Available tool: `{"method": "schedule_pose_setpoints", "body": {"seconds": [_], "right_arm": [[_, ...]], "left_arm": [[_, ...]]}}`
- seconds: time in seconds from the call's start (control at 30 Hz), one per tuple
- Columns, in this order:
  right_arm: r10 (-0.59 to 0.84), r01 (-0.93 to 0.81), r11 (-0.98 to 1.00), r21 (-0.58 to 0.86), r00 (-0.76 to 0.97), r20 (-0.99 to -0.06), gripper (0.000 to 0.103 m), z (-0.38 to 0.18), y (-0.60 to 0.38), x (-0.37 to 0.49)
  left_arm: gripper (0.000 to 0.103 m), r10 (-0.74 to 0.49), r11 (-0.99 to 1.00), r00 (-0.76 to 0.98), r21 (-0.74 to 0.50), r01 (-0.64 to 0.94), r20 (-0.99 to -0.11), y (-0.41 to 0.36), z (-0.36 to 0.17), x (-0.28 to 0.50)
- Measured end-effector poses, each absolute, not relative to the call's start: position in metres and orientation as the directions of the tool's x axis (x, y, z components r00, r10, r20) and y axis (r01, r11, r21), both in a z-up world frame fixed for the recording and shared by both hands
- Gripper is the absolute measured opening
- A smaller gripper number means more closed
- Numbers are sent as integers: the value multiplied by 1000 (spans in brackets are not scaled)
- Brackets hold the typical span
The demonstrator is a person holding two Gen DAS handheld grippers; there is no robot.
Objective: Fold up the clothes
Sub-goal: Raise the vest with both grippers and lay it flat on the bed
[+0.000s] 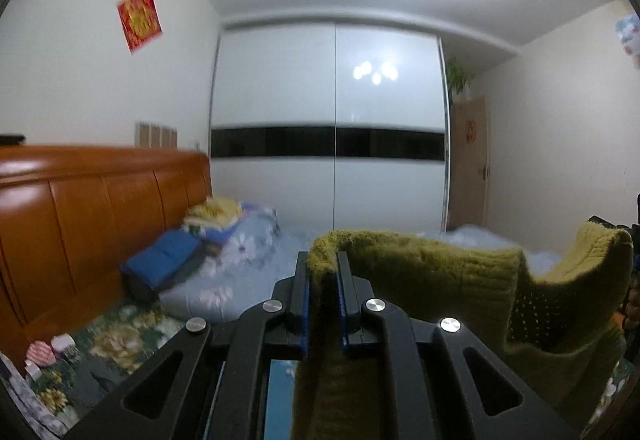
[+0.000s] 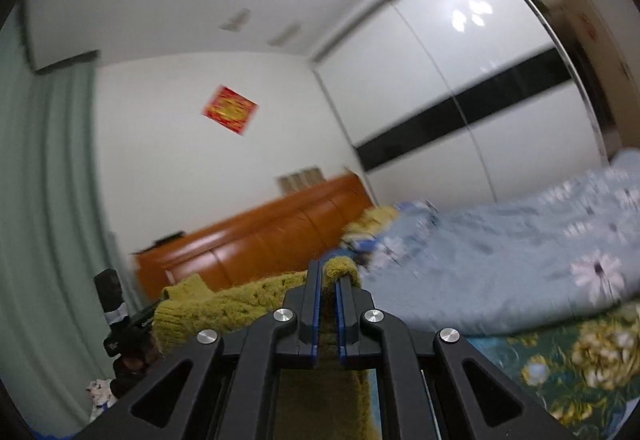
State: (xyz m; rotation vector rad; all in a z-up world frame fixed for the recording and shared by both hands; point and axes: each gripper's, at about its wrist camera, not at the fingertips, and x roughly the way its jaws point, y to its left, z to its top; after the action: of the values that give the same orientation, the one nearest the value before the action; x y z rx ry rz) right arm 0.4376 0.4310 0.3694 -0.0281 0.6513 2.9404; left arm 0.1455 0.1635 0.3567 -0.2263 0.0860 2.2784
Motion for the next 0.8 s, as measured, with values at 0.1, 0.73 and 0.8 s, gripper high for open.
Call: {"method": "schedule_pose_setpoints", "body": {"seconds": [0.1, 0.73, 0.8], "right_arm": [[154, -192, -856, 480, -981, -118, 6, 331, 476, 407], [240, -552, -580, 599, -819, -521, 6, 56, 722, 221], [248, -583, -571, 578, -794, -555, 6, 44, 736, 212]], "left_arm": [[11, 715, -662, -639, 19, -749, -284, 218, 319, 111], [11, 497, -692, -504, 28, -721, -706, 451, 31, -102], [11, 478, -684, -500, 51, -728, -722, 465, 19, -107]]}}
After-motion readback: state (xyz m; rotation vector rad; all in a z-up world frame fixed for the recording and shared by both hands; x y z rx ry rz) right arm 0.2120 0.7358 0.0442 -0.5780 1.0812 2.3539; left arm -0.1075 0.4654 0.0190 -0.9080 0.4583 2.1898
